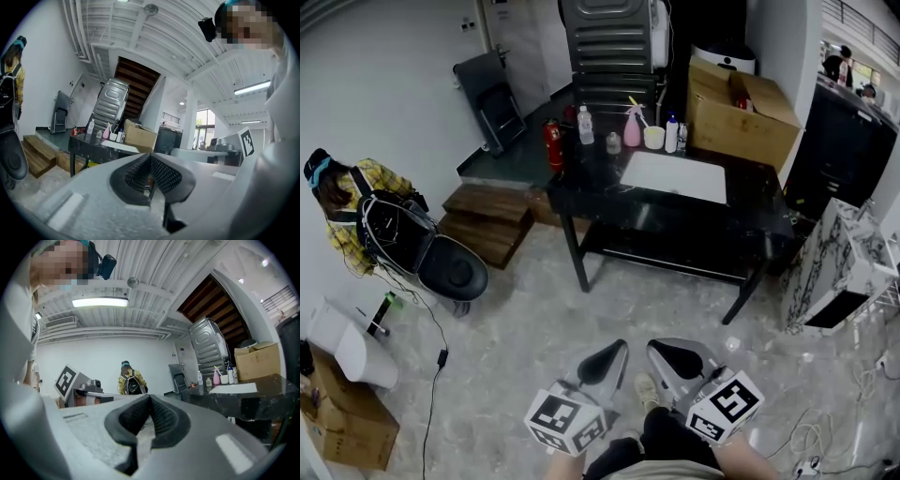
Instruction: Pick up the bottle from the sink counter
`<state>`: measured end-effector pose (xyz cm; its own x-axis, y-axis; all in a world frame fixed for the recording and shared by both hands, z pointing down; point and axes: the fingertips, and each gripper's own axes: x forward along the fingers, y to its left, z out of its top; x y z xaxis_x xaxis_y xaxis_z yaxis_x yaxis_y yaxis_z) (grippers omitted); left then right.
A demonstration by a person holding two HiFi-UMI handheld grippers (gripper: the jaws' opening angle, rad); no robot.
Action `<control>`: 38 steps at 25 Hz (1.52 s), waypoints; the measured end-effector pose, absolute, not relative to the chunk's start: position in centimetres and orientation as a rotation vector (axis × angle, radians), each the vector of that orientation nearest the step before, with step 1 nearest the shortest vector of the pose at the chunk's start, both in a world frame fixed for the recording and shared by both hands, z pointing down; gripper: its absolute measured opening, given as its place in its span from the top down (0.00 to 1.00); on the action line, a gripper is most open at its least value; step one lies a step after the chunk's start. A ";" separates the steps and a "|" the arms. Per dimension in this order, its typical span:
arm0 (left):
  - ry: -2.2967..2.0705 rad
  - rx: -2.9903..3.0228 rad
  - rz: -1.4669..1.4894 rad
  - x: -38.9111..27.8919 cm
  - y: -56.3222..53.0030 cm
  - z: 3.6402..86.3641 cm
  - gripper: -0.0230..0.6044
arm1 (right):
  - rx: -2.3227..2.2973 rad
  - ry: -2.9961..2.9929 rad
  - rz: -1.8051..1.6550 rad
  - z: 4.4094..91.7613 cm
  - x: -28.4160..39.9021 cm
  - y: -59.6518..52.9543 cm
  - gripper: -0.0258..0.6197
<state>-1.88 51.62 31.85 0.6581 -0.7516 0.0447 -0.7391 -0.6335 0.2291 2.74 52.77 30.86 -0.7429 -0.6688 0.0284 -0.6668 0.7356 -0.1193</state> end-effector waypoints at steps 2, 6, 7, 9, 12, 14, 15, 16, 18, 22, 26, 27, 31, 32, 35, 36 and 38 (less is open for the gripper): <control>-1.222 2.637 -0.079 -2.0 50.4 32.2 0.95 | -1.109 2.915 -0.194 31.1 2.7 51.6 0.96; -1.254 2.633 -0.083 -2.2 46.8 32.1 0.95 | -1.080 2.923 -0.171 30.7 2.5 47.9 0.96; -1.265 2.636 -0.084 -2.2 45.6 31.8 0.95 | -1.073 2.924 -0.163 30.5 2.5 46.7 0.96; -1.279 2.640 -0.088 -2.0 42.9 31.3 0.95 | -1.063 2.922 -0.152 30.0 2.6 44.1 0.96; -1.278 2.651 -0.076 -1.2 39.3 30.9 0.95 | -1.061 2.909 -0.156 29.7 3.3 40.3 0.96; -1.282 2.654 -0.065 -0.6 37.0 30.8 0.95 | -1.056 2.903 -0.152 29.5 3.8 37.7 0.96; -1.289 2.651 -0.064 -0.4 35.7 30.7 0.95 | -1.049 2.904 -0.147 29.3 4.0 36.4 0.96; -1.295 2.646 -0.065 -0.3 34.6 30.6 0.95 | -1.042 2.905 -0.142 29.0 4.1 35.3 0.96; -1.298 2.642 -0.067 0.2 32.3 30.5 0.95 | -1.034 2.906 -0.138 28.7 4.6 33.2 0.96; -1.289 2.647 -0.053 2.0 28.3 30.6 0.95 | -1.042 2.897 -0.150 28.8 6.1 29.0 0.96; -1.289 2.633 -0.050 3.4 24.7 31.2 0.95 | -1.051 2.909 -0.151 29.3 7.6 25.6 0.96; -1.289 2.628 -0.050 3.7 23.9 31.4 0.95 | -1.053 2.910 -0.153 29.5 8.0 24.8 0.96; -1.289 2.610 -0.046 4.5 21.5 32.1 0.95 | -1.062 2.912 -0.179 30.4 9.2 22.3 0.96; -1.290 2.605 -0.044 4.7 21.1 32.3 0.95 | -1.063 2.913 -0.189 30.6 9.4 21.9 0.96; -1.284 2.589 -0.030 5.2 20.2 32.8 0.95 | -1.067 2.908 -0.212 31.0 10.0 20.8 0.96; -1.281 2.587 -0.023 5.4 19.9 33.0 0.95 | -1.068 2.906 -0.215 31.0 10.2 20.5 0.96; -1.279 2.583 -0.012 5.6 19.2 33.3 0.95 | -1.069 2.901 -0.220 31.2 10.5 19.9 0.96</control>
